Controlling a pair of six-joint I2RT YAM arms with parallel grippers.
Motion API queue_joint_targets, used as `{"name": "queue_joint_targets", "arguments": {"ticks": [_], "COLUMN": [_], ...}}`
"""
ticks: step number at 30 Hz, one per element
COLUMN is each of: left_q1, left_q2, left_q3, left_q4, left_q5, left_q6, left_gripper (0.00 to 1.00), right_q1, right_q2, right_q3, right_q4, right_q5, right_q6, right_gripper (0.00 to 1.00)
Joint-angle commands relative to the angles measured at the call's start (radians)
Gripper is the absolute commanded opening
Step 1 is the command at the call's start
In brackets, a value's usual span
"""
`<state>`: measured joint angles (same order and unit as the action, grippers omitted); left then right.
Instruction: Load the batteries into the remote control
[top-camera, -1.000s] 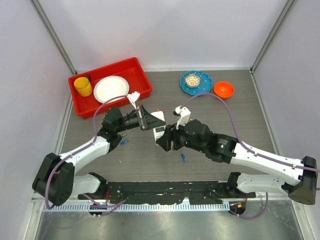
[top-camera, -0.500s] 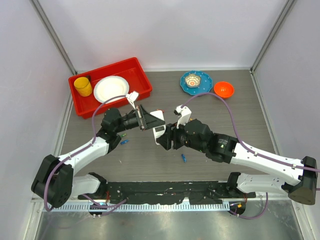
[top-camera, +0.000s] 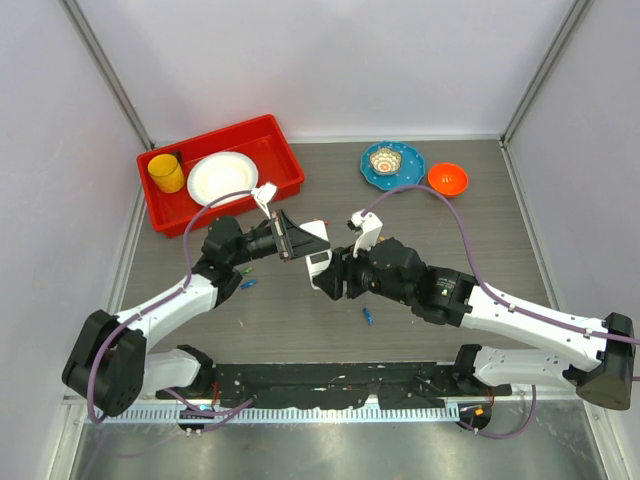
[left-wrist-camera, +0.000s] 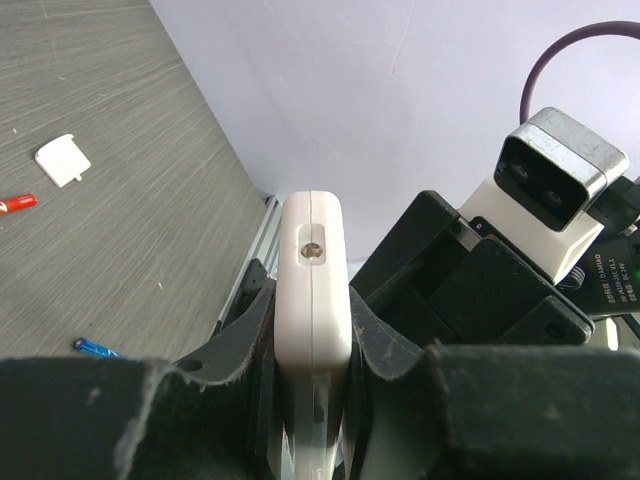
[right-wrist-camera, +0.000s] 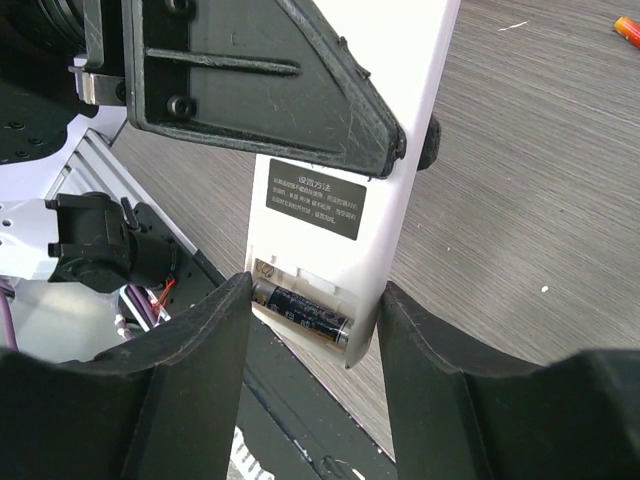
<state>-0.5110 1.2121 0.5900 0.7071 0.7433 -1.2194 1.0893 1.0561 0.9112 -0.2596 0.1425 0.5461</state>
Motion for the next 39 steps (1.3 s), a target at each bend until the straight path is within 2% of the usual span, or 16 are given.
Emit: {"name": "queue_joint_targets", "arguments": {"ticks": [1,18,24,39], "left_q1": [0.006,0.012,0.012,0.012], "left_q2": [-0.025,0.001,-0.003,-0.009], "left_q3": [0.016,0.040,0.050,0.050], "left_q4": [0.117,0.166,0.163,0.203], "left_q5": [0.028,0.048,0.053,0.054], "left_q6": [-0.037,-0.089,-0.092,-0.132], "left_gripper": [0.00,0.00,0.00,0.00], "right_q1": [-0.003,-0.002,-0.002,-0.002], "right_q2": [-0.008,0.001,0.021,0.042], "right_q3": [0.012,0.005,0.005,-0.012], "right_q4": [-0.070,-0.107,-0.121,-0.136], "right_q5": [-0.011,-0.017,0.006,0.060], "right_q6": [-0.066,-0.100,-0.112,-0.117], "right_gripper": [0.44,0.46,0.49,0.49]}}
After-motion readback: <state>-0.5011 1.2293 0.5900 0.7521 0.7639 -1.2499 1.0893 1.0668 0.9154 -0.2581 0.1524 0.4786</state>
